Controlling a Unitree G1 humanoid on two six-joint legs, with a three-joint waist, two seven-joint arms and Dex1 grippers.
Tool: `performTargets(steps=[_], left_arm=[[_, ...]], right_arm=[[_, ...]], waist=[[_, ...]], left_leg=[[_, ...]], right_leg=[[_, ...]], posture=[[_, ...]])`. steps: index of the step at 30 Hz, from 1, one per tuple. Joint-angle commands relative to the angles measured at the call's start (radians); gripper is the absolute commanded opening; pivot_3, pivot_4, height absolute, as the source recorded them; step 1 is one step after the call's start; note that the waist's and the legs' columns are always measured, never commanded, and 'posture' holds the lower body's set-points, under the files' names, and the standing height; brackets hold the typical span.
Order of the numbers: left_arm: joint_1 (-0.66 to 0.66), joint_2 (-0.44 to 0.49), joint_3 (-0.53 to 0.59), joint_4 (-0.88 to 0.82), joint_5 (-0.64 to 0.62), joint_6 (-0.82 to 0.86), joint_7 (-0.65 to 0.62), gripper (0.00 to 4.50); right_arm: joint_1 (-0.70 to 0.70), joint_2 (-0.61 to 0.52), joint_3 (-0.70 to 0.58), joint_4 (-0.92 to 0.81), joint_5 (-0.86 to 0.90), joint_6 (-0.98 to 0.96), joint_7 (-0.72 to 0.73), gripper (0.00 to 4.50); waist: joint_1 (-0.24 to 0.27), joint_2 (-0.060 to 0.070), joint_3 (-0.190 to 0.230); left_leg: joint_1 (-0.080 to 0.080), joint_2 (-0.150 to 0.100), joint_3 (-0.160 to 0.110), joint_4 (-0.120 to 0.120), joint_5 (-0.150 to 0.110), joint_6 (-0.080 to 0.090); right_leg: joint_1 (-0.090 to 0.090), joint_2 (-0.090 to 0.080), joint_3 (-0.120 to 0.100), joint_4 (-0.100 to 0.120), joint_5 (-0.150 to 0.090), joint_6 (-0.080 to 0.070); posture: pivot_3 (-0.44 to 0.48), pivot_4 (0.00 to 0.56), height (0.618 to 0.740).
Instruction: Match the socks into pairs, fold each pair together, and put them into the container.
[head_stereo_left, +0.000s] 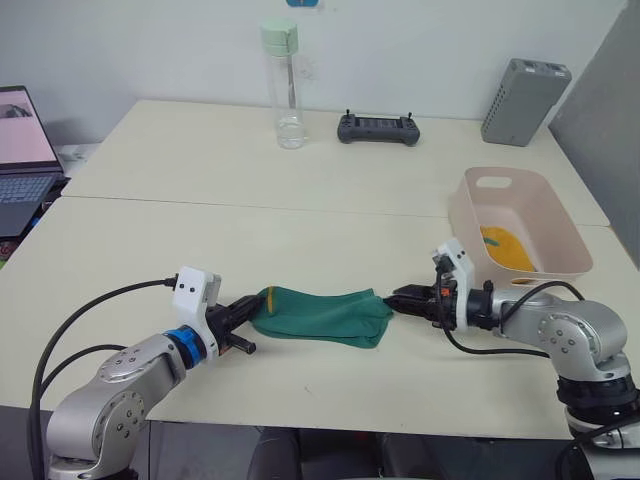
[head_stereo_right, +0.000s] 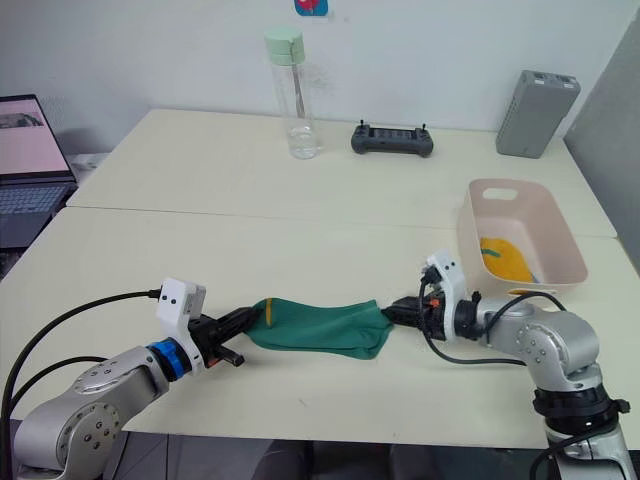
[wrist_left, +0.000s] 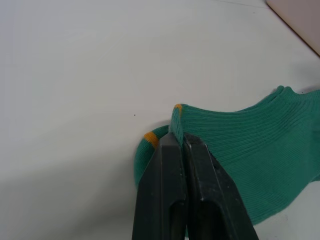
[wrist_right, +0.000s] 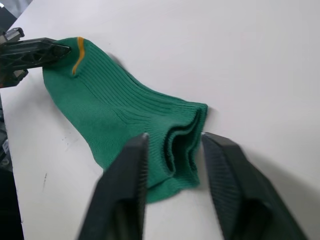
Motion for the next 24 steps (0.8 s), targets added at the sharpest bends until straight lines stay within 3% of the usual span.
performTargets(steps=[1,9,17,24], left_arm=[[-0.008,0.016,0.001,-0.011,-0.008,-0.023,-0.011,0.0],[-0.019,0.025,0.006,-0.003,-0.011,-0.026,-0.014,0.0],[0.003,0.035,0.05,-0.029,-0.067,-0.015,-0.016,0.0],[0.007,0.057,0.088,-0.034,-0.138,0.007,-0.02,0.0]], right_arm=[[0.01,0.01,-0.005,-0.017,-0.004,-0.032,0.001,2.66],[0.005,0.04,0.013,-0.017,0.007,-0.025,-0.001,2.66],[0.019,0.011,-0.055,-0.08,0.13,0.082,0.017,0.02],[0.005,0.013,-0.14,-0.112,0.232,0.154,-0.024,0.02]], waist=[[0.0,0.0,0.0],[0.0,0.0,0.0],[0.0,0.0,0.0],[0.0,0.0,0.0]], left_leg=[[0.0,0.0,0.0,0.0,0.0,0.0],[0.0,0.0,0.0,0.0,0.0,0.0],[0.0,0.0,0.0,0.0,0.0,0.0],[0.0,0.0,0.0,0.0,0.0,0.0]], right_leg=[[0.0,0.0,0.0,0.0,0.0,0.0],[0.0,0.0,0.0,0.0,0.0,0.0],[0.0,0.0,0.0,0.0,0.0,0.0],[0.0,0.0,0.0,0.0,-0.001,-0.002]], posture=[[0.0,0.15,0.74],[0.0,0.15,0.74],[0.0,0.15,0.74],[0.0,0.15,0.74]])
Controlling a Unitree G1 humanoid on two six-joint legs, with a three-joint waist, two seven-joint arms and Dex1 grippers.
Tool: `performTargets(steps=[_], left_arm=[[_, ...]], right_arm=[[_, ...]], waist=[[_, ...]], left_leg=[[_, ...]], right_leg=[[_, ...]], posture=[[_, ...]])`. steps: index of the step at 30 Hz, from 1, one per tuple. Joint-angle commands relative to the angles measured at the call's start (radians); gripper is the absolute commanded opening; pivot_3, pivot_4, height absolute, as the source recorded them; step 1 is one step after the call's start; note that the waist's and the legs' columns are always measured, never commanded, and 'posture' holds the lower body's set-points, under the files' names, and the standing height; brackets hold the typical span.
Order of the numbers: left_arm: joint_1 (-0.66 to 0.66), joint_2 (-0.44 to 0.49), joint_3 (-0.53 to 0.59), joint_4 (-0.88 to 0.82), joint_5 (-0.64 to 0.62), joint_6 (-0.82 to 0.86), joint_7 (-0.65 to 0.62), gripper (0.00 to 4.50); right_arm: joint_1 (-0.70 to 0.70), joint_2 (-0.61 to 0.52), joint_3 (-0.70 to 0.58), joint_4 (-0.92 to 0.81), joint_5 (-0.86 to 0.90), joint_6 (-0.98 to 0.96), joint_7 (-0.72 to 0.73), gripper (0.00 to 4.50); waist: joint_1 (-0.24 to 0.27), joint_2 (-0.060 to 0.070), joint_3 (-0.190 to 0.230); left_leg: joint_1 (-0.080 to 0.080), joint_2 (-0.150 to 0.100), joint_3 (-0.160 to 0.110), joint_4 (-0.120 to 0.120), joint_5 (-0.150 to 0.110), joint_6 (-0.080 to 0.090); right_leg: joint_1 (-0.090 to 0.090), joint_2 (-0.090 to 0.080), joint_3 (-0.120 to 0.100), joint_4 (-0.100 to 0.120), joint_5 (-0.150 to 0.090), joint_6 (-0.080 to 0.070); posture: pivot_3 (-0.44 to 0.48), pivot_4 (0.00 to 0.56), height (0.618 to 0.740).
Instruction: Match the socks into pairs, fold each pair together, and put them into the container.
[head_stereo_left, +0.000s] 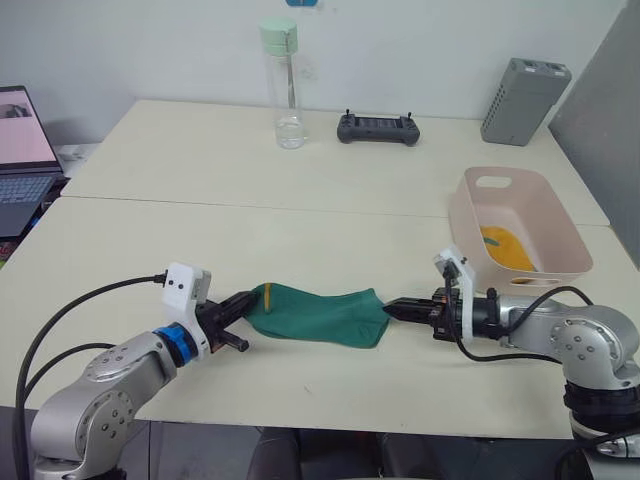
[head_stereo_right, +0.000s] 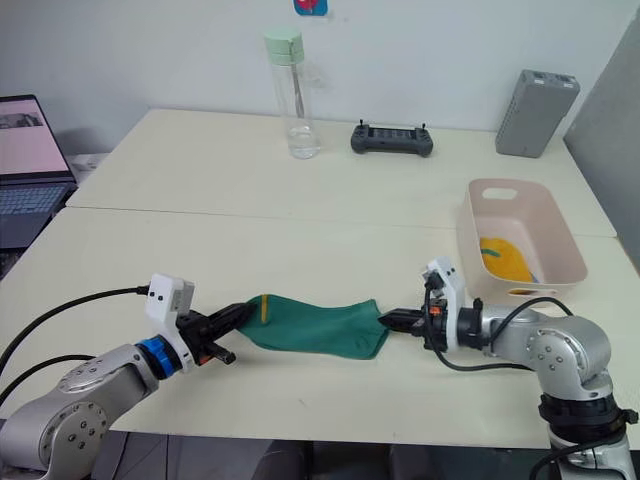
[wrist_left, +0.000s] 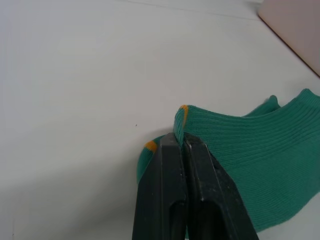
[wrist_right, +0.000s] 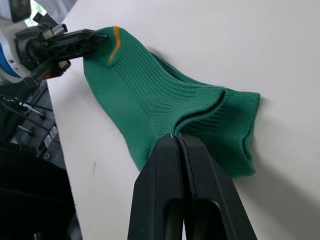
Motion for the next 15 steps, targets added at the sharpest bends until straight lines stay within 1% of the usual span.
performTargets(steps=[1,4,7,11,15], left_arm=[[0.004,0.02,0.058,-0.039,-0.077,0.022,-0.015,0.0],[0.021,0.038,0.084,-0.057,-0.135,0.041,-0.027,0.0],[0.044,0.041,0.066,-0.044,-0.115,0.017,-0.022,0.0],[0.066,0.009,0.028,-0.038,-0.072,-0.032,0.002,0.0],[0.086,-0.017,0.023,-0.04,-0.05,-0.073,0.016,0.0]], right_arm=[[-0.016,-0.002,-0.08,-0.052,0.1,0.052,-0.023,0.02],[-0.014,-0.012,-0.141,-0.075,0.2,0.11,-0.055,0.02],[0.009,-0.007,-0.139,-0.087,0.223,0.118,-0.094,0.02],[0.04,0.022,-0.063,-0.074,0.156,0.054,-0.12,0.02],[0.047,0.016,0.003,-0.035,0.065,-0.034,-0.101,0.02]], waist=[[0.0,0.0,0.0],[0.0,0.0,0.0],[0.0,0.0,0.0],[0.0,0.0,0.0],[0.0,0.0,0.0]], left_leg=[[0.0,0.0,0.0,0.0,0.0,0.0],[0.0,0.0,0.0,0.0,0.0,0.0],[0.0,0.0,0.0,0.0,0.0,0.0],[0.0,0.0,0.0,0.0,0.0,0.0],[0.0,0.0,0.001,0.0,0.0,0.0]], right_leg=[[0.0,0.0,0.0,0.0,0.0,0.0],[0.0,0.0,0.0,0.0,0.0,0.0],[0.0,0.0,0.0,0.0,0.0,0.0],[-0.001,0.0,0.0,0.0,-0.003,-0.005],[-0.001,-0.001,0.001,0.0,-0.003,-0.005]], posture=[[0.0,0.15,0.74],[0.0,0.15,0.74],[0.0,0.15,0.74],[0.0,0.15,0.74],[0.0,0.15,0.74]])
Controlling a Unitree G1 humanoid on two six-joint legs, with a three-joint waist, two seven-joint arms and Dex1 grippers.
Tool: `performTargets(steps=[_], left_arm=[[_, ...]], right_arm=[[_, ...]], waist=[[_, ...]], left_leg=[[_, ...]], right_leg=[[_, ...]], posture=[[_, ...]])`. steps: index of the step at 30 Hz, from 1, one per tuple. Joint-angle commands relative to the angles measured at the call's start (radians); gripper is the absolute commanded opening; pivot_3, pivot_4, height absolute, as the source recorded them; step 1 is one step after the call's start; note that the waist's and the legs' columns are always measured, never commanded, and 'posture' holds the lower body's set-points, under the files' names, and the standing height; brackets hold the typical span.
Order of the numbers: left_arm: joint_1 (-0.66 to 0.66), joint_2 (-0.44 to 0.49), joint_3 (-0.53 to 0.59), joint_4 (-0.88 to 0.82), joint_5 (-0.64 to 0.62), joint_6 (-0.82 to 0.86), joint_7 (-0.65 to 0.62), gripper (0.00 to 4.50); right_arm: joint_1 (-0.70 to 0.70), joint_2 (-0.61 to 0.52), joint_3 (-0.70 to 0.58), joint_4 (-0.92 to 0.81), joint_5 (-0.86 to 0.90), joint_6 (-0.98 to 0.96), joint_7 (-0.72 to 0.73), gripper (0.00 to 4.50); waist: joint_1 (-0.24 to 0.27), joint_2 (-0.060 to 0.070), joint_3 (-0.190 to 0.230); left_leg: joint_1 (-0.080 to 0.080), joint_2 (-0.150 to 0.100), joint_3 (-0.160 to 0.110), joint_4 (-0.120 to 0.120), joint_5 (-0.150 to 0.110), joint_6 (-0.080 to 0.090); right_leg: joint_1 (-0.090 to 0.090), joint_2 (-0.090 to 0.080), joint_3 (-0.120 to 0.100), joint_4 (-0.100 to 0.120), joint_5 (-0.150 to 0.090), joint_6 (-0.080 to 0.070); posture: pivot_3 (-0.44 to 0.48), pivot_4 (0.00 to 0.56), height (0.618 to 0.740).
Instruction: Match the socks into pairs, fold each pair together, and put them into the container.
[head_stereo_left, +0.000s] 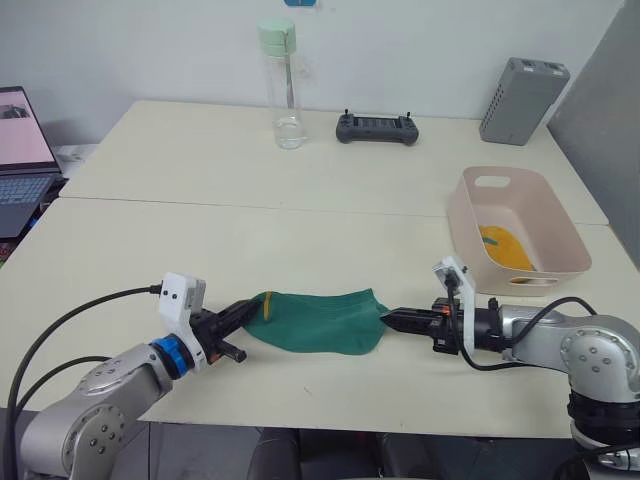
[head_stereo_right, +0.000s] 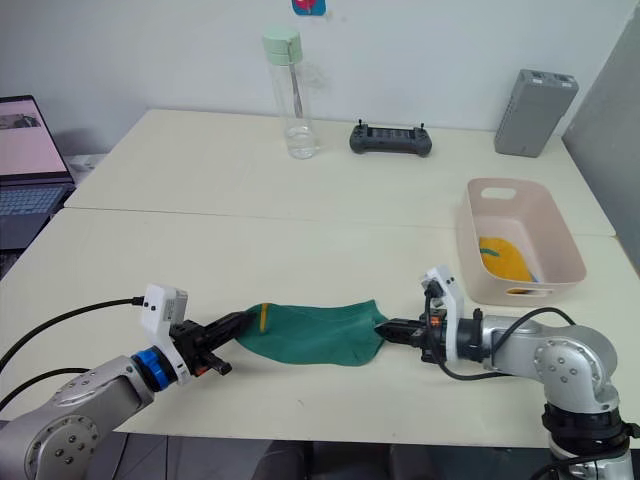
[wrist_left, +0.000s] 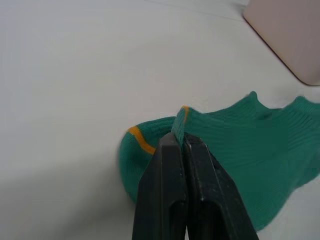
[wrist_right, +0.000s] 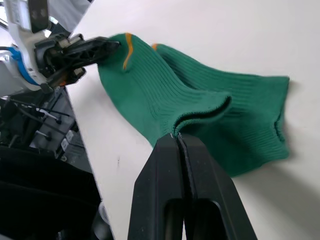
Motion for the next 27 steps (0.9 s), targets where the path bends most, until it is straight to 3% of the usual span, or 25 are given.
performTargets(steps=[1,12,27], left_arm=[[0.014,-0.013,0.006,-0.02,0.024,-0.058,0.008,0.0],[0.03,-0.029,-0.011,-0.012,0.042,-0.109,0.008,0.0],[0.028,-0.029,-0.06,0.023,0.081,-0.145,-0.005,0.0]], right_arm=[[0.001,-0.016,0.034,0.025,-0.074,-0.095,0.025,0.02],[-0.032,-0.021,0.122,0.13,-0.22,-0.231,0.09,0.02],[-0.046,-0.009,0.144,0.151,-0.284,-0.246,0.105,0.02]], waist=[[0.0,0.0,0.0],[0.0,0.0,0.0],[0.0,0.0,0.0]], left_leg=[[0.0,0.0,0.0,0.0,0.0,0.0],[0.0,0.0,0.0,0.0,0.0,0.0],[0.0,0.0,0.0,0.0,0.0,0.0]], right_leg=[[0.0,0.0,0.0,0.0,0.0,0.0],[0.0,0.0,0.0,0.0,0.0,0.0],[0.0,0.0,0.0,0.0,0.0,0.0]], posture=[[0.0,0.15,0.74],[0.0,0.15,0.74],[0.0,0.15,0.74]])
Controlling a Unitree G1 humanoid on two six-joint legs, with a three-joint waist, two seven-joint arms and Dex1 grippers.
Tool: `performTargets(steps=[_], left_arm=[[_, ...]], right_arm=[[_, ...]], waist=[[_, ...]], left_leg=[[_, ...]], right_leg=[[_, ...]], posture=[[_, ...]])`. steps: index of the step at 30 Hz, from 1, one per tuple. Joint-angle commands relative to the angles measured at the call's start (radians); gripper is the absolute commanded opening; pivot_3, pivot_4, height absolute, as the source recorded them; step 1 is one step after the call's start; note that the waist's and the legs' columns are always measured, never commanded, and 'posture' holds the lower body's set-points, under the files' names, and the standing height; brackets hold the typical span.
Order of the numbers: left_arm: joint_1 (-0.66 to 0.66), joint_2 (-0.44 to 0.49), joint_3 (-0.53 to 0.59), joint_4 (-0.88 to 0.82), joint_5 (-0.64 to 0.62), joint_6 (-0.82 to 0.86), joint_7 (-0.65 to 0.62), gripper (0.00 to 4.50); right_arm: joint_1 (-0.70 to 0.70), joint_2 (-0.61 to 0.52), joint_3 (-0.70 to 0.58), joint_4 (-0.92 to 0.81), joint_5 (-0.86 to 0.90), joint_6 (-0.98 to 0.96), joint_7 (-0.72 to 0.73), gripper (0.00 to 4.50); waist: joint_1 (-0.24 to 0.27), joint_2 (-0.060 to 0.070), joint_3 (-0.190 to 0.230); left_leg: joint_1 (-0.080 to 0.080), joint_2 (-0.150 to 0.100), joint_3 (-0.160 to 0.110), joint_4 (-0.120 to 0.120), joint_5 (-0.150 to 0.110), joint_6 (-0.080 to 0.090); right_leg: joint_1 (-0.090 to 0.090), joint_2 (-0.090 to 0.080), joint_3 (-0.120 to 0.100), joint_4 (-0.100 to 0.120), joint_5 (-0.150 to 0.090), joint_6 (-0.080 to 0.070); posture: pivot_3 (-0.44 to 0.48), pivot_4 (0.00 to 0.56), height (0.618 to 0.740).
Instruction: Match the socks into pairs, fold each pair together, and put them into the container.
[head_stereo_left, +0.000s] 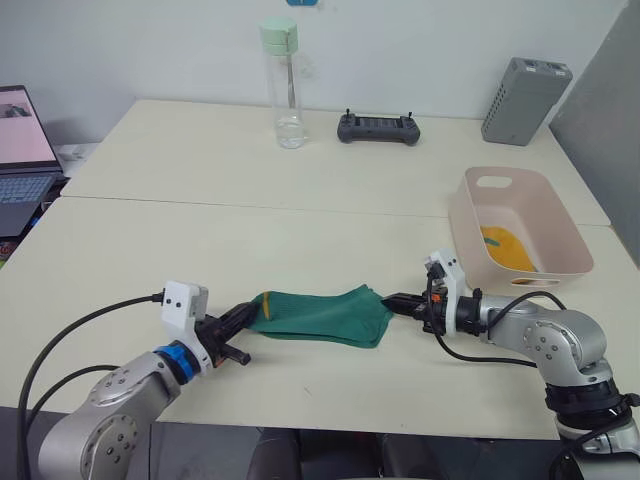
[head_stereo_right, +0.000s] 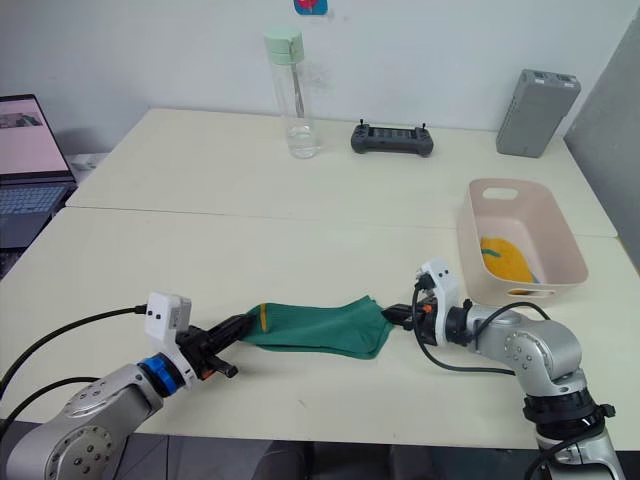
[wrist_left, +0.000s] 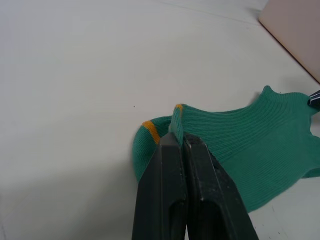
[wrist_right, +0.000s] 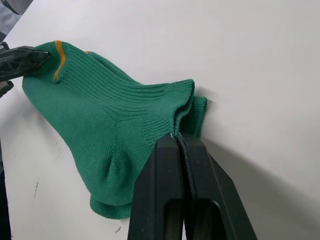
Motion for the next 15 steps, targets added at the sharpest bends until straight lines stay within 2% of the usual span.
performTargets(steps=[1,15], left_arm=[[-0.01,0.004,-0.011,-0.001,0.01,-0.025,-0.017,0.0],[-0.042,0.004,-0.045,0.031,0.044,-0.044,-0.037,0.0]], right_arm=[[-0.003,-0.013,-0.008,-0.026,0.004,0.004,0.017,0.02],[0.012,-0.02,-0.024,-0.057,0.019,0.045,0.019,0.02]], waist=[[0.0,0.0,0.0],[0.0,0.0,0.0]], left_leg=[[0.0,0.0,0.0,0.0,0.0,0.0],[0.0,0.0,0.0,0.0,0.0,0.0]], right_leg=[[0.0,0.0,0.0,0.0,0.0,0.0],[0.0,0.0,0.0,0.0,0.0,0.0]], posture=[[0.0,0.15,0.74],[0.0,0.15,0.74]])
